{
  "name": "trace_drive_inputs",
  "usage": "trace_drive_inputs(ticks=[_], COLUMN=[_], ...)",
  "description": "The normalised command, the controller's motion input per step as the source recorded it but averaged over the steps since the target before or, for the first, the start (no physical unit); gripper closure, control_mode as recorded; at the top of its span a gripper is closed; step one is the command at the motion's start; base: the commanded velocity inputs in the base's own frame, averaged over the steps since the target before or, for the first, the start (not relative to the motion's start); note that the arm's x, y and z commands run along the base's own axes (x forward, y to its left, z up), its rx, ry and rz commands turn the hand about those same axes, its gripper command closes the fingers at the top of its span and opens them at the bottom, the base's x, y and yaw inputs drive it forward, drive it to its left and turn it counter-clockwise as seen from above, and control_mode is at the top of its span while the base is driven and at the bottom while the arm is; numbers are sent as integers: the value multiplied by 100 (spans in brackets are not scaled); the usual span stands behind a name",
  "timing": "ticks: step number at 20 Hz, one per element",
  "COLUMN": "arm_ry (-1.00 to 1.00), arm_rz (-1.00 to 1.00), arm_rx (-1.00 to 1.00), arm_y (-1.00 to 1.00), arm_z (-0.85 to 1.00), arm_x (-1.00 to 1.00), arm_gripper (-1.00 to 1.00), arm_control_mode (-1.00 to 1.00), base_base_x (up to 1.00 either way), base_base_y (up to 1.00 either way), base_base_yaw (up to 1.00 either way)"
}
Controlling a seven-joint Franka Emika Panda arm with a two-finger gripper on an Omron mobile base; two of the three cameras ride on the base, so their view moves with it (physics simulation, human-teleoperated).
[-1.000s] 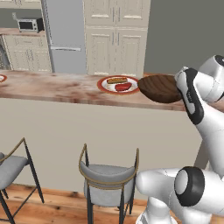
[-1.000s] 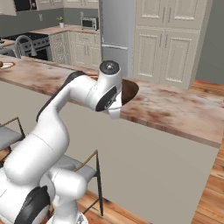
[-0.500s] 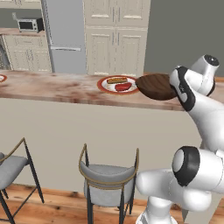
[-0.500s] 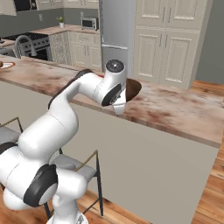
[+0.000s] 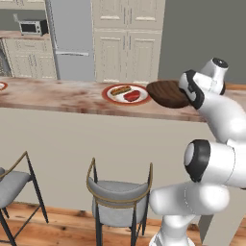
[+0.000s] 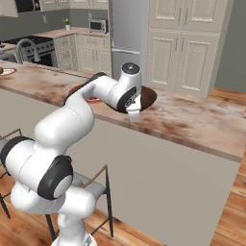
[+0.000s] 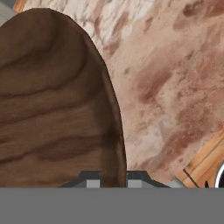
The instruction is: Take the smaller bowl and place it next to the appetizer plate on the dining counter , and place the larger bowl next to the plate with cooked food.
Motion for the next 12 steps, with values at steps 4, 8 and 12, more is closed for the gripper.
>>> trace_drive_inputs(ticks=[4, 8, 12], arm_ry=[1, -7, 0], arm_rz=[0, 0, 0], arm_rx=[-1, 0, 0], arm_y=[0, 0, 0], arm_z=[15, 97, 78], arm_x=[1, -44, -61], arm_gripper=[-100, -100, -100], arm_control_mode=[-100, -100, -100], base_base_x=[0, 0, 0], base_base_y=[0, 0, 0], base_base_yaw=[0, 0, 0])
